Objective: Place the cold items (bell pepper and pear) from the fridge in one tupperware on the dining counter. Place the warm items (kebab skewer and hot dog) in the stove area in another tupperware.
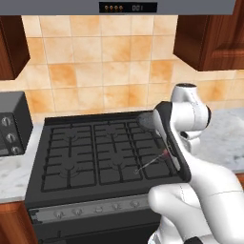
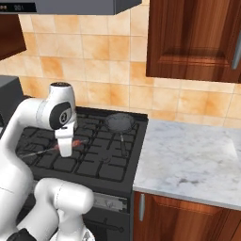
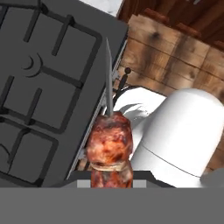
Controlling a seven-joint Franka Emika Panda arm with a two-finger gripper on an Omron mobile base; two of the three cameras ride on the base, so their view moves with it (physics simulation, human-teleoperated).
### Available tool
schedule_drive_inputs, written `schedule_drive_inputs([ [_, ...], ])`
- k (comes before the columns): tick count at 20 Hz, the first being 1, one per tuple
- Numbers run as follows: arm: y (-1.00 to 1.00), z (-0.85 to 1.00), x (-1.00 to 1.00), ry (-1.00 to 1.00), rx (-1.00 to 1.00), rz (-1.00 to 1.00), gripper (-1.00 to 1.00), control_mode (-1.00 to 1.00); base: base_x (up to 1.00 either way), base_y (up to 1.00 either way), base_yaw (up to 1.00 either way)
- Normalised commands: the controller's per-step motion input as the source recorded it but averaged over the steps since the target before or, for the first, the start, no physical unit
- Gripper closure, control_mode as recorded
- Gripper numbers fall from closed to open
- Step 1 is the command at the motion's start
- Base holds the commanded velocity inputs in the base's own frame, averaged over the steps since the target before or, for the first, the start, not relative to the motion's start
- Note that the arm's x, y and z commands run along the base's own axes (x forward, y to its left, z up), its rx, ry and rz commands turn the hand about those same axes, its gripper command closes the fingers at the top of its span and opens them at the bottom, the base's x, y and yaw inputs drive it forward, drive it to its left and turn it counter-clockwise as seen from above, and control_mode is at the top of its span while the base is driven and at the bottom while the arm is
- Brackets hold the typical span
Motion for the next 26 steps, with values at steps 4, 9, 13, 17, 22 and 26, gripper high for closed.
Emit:
schedule_drive_inputs([
  [4,0.05,0.00,-0.07,0.00,-0.01,-0.04,1.00,1.00,-0.44,0.11,0.00],
  [9,0.00,0.00,0.00,0.00,0.00,0.00,1.00,1.00,-0.81,0.76,0.36],
  [13,0.00,0.00,0.00,0.00,0.00,0.00,1.00,1.00,-0.10,0.77,0.93],
  [17,0.00,0.00,0.00,0.00,0.00,0.00,1.00,1.00,0.00,0.64,0.91],
  [22,0.00,0.00,0.00,0.00,0.00,0.00,1.00,1.00,0.00,0.63,0.83],
  [26,0.00,0.00,0.00,0.00,0.00,0.00,1.00,1.00,0.21,0.53,0.76],
])
